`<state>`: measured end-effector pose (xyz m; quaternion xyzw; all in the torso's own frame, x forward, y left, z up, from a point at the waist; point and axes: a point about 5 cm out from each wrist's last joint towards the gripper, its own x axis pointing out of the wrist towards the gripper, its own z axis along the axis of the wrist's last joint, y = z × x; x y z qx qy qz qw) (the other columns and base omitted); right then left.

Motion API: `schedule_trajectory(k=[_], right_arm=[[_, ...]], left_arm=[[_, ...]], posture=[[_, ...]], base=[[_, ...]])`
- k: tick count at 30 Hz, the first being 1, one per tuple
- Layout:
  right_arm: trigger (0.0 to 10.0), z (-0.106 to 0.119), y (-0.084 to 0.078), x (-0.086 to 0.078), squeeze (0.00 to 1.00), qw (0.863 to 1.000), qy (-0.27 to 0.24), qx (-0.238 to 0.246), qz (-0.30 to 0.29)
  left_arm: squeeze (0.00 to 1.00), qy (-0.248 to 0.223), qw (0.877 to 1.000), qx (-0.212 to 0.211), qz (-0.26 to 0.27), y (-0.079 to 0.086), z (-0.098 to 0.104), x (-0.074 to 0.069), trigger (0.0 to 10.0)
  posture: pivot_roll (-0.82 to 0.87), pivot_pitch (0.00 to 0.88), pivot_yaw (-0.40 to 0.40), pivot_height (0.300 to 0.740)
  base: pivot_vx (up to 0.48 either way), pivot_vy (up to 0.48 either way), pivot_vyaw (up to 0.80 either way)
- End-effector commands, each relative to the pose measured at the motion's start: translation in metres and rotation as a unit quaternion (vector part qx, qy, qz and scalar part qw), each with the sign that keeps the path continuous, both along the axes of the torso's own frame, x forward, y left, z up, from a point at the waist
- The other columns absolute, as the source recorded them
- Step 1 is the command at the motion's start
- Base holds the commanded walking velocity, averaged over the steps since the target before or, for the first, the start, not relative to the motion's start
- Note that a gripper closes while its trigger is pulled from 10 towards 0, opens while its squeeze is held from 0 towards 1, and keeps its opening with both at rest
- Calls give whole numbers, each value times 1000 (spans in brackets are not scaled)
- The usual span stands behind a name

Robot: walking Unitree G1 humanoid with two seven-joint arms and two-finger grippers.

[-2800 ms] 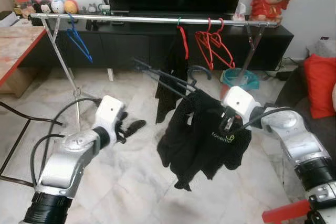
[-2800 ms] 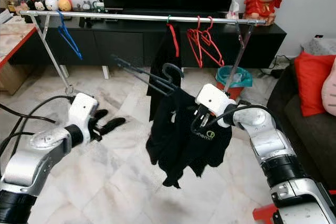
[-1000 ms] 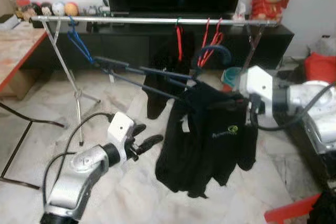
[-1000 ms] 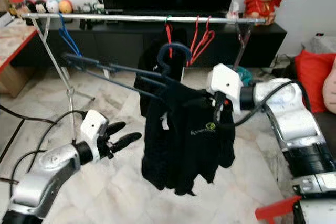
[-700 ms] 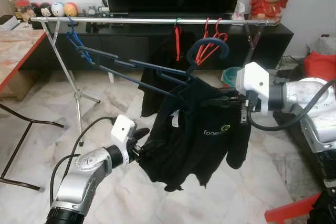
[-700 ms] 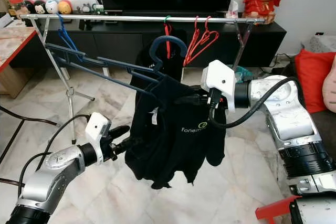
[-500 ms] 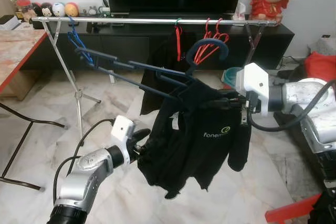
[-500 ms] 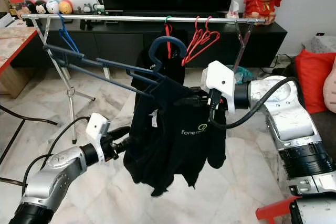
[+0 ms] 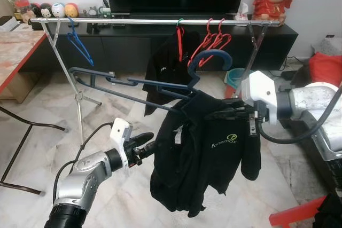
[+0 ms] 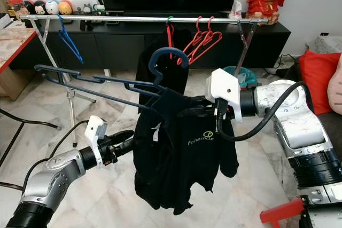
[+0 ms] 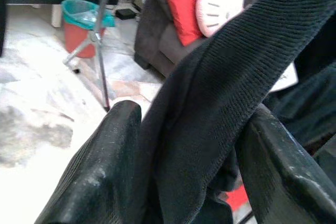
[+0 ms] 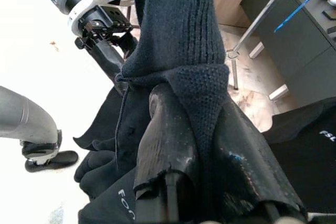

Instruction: Hang hanger

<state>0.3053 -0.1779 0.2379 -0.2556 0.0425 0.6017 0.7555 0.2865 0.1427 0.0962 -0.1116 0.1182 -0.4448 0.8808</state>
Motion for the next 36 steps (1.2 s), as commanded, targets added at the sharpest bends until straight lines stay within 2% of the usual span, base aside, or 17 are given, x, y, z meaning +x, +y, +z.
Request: schedule_trajectory(k=[1, 7, 8, 9, 16, 17, 18, 19, 20, 36], right_arm=[[0, 10, 2, -4, 0, 1000, -17, 5, 13], [0, 7, 4, -3, 0, 1000, -12, 7, 13], [0, 7, 5, -3, 0, 1000, -12, 7, 12], [0, 8, 5, -3, 0, 1000, -12, 9, 12], [0, 8, 8, -5, 0, 1000, -12, 12, 15], [0, 9, 9, -6, 0, 1000, -12, 13, 16], [0, 9, 9, -6, 0, 1000, -12, 13, 16], [0, 10, 10, -6, 0, 1000, -12, 13, 17], [0, 11, 10, -7, 0, 1000, -12, 14, 18], [0, 8, 11, -10, 0, 1000, -6, 13, 16]], left_arm=[[0, 6, 1000, -2, -15, -1, 0, -1, 4588], [0, 18, 999, 10, -35, 0, -5, -6, 4902], [0, 19, 999, 8, -36, 1, -6, -6, 5412], [0, 24, 999, 9, -39, 1, -8, -8, 10000], [0, 32, 998, 12, -44, -3, -11, -8, 10000], [0, 34, 998, 11, -43, -4, -12, -8, 7412], [0, 35, 998, 10, -43, -4, -12, -8, 7412], [0, 36, 998, 10, -42, -4, -13, -7, 1922], [0, 38, 998, 11, -42, -5, -15, -7, 0], [0, 45, 998, 7, -41, -5, -17, -7, 0]], posture=[[16, 0, -1, 740], [16, 0, 0, 740], [14, 0, 3, 740], [12, 0, 7, 740], [2, 0, 11, 740], [1, 0, 12, 740], [-3, 0, 13, 740], [-6, 0, 15, 740], [-8, 0, 15, 740], [-10, 0, 18, 740]], base=[[0, 0, 0], [0, 0, 0], [0, 0, 0], [0, 0, 0], [0, 0, 0], [0, 0, 0], [0, 0, 0], [0, 0, 0], [0, 0, 0], [0, 0, 0]])
